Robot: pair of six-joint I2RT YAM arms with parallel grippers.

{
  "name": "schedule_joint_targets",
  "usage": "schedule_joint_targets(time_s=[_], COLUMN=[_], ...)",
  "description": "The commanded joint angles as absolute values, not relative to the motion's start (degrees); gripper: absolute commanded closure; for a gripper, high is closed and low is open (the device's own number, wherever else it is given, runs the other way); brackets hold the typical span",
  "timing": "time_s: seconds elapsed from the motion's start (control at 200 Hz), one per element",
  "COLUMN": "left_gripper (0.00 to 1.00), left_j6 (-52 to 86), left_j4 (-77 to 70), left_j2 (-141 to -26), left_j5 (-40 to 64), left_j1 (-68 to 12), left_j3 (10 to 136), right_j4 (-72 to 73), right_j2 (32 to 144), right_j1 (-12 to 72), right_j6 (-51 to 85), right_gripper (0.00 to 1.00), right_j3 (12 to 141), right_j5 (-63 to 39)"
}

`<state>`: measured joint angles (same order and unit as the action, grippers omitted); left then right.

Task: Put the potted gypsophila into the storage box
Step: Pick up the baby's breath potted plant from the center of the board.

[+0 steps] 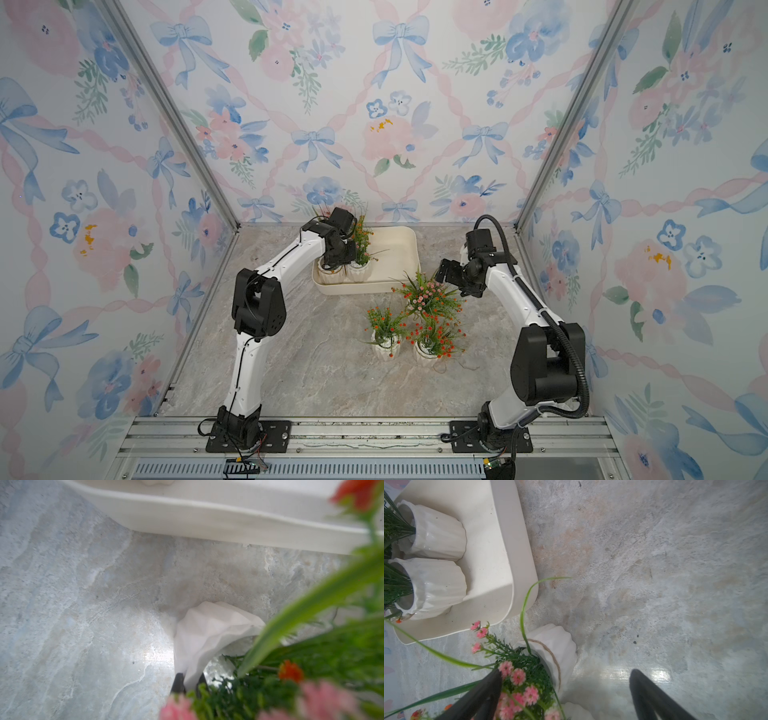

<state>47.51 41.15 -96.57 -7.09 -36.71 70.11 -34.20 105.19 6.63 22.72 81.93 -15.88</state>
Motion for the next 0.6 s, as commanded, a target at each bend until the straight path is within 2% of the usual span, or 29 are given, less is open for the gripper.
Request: schedule_joint_targets(time_s=[0.0, 0.595], left_gripper=[1.0, 1.0], left_j6=[45.91, 42.71], left_j4=[43.58, 47.85], left_j2=[-95.15, -91.09], left_j5=[-8.61, -8.81], left_j1=[-36.22, -34.02], left_j3=[72.36, 80.99], right_j4=[-35.28, -35.93], right_j2=[104.17, 103.61], right_j1=[6.02, 5.62], right_j6=[22.68, 22.59], right_gripper=[0.03, 0.03], right_j3=[81.9, 81.96], right_j5=[-16.11, -15.68])
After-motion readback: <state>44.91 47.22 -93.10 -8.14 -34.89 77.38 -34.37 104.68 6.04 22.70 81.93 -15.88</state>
